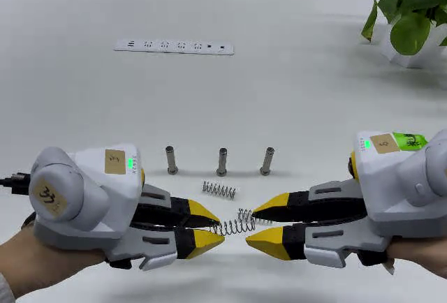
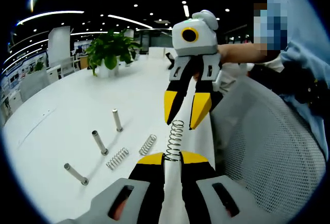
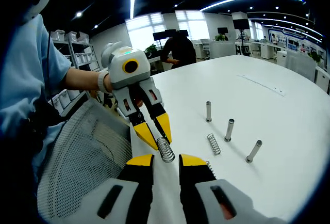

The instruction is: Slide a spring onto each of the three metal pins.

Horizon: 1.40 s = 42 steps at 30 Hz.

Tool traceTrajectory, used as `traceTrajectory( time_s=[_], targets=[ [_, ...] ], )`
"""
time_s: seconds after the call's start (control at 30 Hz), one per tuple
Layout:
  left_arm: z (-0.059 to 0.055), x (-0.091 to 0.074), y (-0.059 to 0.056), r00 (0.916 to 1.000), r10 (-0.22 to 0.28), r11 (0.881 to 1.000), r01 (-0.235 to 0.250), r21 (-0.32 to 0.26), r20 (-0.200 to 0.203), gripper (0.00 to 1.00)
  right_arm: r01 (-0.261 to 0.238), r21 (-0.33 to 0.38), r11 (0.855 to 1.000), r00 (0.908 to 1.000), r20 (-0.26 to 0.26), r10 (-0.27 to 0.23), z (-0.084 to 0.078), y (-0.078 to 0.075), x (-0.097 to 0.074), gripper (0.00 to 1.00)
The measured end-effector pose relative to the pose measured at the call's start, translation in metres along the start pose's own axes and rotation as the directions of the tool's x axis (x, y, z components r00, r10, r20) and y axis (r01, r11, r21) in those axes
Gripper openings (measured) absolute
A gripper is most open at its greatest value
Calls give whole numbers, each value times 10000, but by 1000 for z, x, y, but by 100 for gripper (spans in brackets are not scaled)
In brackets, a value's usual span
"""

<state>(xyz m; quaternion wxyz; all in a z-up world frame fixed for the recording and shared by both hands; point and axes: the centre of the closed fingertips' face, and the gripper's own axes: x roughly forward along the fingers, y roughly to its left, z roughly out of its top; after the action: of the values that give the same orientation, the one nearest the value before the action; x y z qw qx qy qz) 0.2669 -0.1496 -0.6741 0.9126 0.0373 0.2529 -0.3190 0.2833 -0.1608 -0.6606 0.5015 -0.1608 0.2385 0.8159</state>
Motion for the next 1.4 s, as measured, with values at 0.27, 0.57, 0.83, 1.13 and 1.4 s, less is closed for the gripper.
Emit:
traceTrajectory(
  time_s=[0.27, 0.57, 0.83, 1.13, 1.4],
  targets=[
    [2, 2, -6, 9998, -197, 9998, 197, 78, 35, 10, -211, 71, 9998, 9998, -53, 211, -1, 3, 1, 12],
    [2, 3, -8, 9997, -221, 9997, 221, 34, -100, 10, -271, -186, 9995, 9994, -206, 267, 3, 7, 0, 12],
    [2, 6, -6, 9995, -219, 9997, 221, 68, -226, 10, -267, -683, 9973, 9989, -398, 240, 13, 10, 0, 12],
    [3, 10, -7, 9992, -290, 9995, 294, 119, -263, 10, -306, -1180, 9925, 9981, -571, 240, 22, 14, 4, 12],
    [-1, 12, -7, 9987, -368, 9992, 374, 161, -363, 10, -393, -1381, 9896, 9971, -695, 299, 25, 15, 6, 12]
  ],
)
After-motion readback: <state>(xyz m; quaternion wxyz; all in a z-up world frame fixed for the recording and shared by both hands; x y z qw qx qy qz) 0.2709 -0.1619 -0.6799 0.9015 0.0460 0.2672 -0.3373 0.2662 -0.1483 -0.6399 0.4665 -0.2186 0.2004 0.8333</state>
